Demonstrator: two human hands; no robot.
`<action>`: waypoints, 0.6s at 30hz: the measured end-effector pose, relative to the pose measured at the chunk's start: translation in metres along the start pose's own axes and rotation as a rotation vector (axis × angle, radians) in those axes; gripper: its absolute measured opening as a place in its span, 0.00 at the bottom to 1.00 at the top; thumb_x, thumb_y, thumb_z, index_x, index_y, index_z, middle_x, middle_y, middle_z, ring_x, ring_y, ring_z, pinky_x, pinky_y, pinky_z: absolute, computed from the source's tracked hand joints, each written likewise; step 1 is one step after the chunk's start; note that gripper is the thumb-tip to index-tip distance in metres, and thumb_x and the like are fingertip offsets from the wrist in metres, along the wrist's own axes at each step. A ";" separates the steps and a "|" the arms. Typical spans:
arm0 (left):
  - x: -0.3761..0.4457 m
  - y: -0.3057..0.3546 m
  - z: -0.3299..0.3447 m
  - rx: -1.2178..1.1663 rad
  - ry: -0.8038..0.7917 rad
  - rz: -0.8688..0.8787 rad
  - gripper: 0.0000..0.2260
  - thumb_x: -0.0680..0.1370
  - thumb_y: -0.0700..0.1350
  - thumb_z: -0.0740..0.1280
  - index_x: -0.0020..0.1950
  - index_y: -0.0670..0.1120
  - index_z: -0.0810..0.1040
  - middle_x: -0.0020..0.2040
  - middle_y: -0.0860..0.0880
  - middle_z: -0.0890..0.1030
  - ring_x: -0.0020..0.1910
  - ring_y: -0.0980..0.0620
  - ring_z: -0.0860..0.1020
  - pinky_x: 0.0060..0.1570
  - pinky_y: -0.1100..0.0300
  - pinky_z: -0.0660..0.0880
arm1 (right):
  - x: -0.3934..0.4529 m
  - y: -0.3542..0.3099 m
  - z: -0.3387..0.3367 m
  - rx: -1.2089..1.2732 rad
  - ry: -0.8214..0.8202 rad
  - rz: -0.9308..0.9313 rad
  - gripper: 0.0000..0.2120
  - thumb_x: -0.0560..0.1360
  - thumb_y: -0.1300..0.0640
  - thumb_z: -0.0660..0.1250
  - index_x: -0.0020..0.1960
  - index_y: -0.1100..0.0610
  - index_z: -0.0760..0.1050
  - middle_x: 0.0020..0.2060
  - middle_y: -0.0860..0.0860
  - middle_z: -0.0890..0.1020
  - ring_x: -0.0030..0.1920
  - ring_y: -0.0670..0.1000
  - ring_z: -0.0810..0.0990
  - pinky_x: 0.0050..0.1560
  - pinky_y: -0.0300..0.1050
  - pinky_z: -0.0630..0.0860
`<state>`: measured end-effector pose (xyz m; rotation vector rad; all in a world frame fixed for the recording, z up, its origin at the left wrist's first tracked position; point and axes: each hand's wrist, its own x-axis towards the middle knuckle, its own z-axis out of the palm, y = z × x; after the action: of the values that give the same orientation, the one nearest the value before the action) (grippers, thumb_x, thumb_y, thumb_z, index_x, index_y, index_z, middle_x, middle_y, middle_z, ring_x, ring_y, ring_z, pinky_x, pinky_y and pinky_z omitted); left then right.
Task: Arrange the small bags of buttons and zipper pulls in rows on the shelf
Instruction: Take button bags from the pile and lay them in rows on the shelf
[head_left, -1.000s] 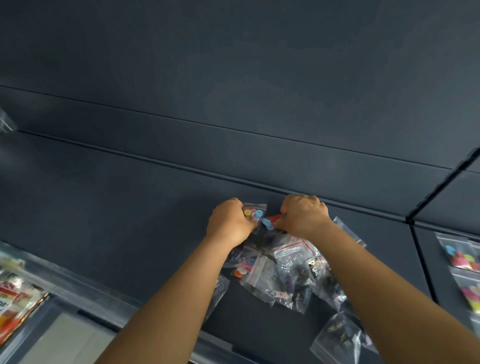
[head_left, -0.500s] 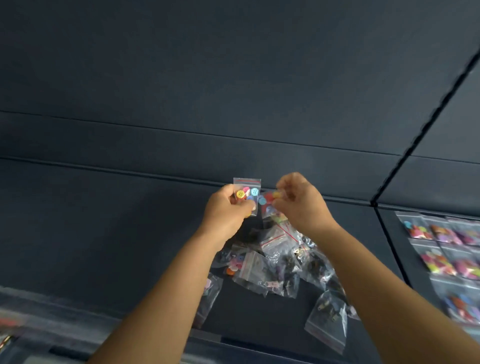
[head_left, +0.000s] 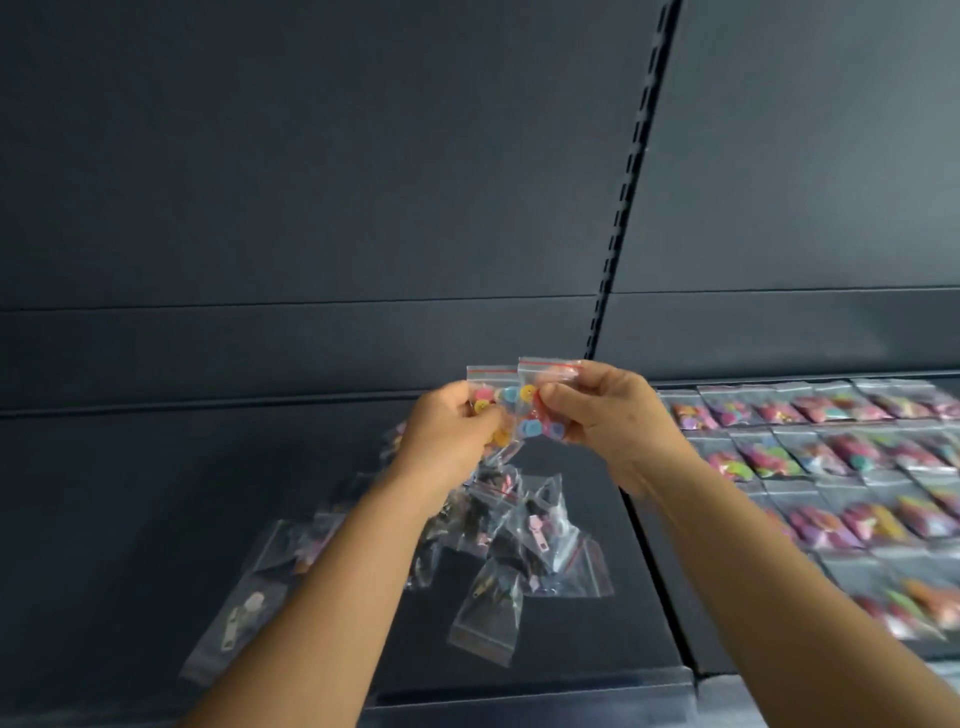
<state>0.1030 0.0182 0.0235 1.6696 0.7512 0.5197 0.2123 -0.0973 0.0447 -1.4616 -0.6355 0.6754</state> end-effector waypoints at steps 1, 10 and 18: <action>-0.003 0.005 0.015 -0.009 -0.034 0.013 0.02 0.75 0.44 0.68 0.45 0.49 0.80 0.40 0.48 0.84 0.39 0.49 0.82 0.39 0.57 0.75 | -0.002 0.002 -0.013 -0.014 0.030 -0.006 0.06 0.74 0.63 0.68 0.41 0.55 0.81 0.32 0.48 0.84 0.31 0.43 0.79 0.36 0.39 0.79; -0.036 0.045 0.171 -0.108 -0.122 0.008 0.08 0.72 0.39 0.72 0.49 0.49 0.81 0.40 0.48 0.84 0.39 0.52 0.81 0.43 0.57 0.78 | -0.029 0.009 -0.157 -0.068 0.152 0.001 0.09 0.73 0.58 0.69 0.34 0.55 0.79 0.27 0.49 0.79 0.28 0.47 0.74 0.34 0.44 0.72; -0.049 0.065 0.254 -0.002 -0.060 -0.006 0.10 0.70 0.42 0.72 0.50 0.47 0.80 0.47 0.43 0.84 0.48 0.41 0.81 0.52 0.40 0.77 | -0.046 0.004 -0.243 0.081 0.157 0.018 0.08 0.75 0.58 0.68 0.38 0.57 0.79 0.28 0.49 0.78 0.28 0.46 0.74 0.28 0.37 0.72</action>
<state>0.2580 -0.1990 0.0311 1.6736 0.7114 0.4644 0.3623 -0.2937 0.0373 -1.4303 -0.4688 0.5867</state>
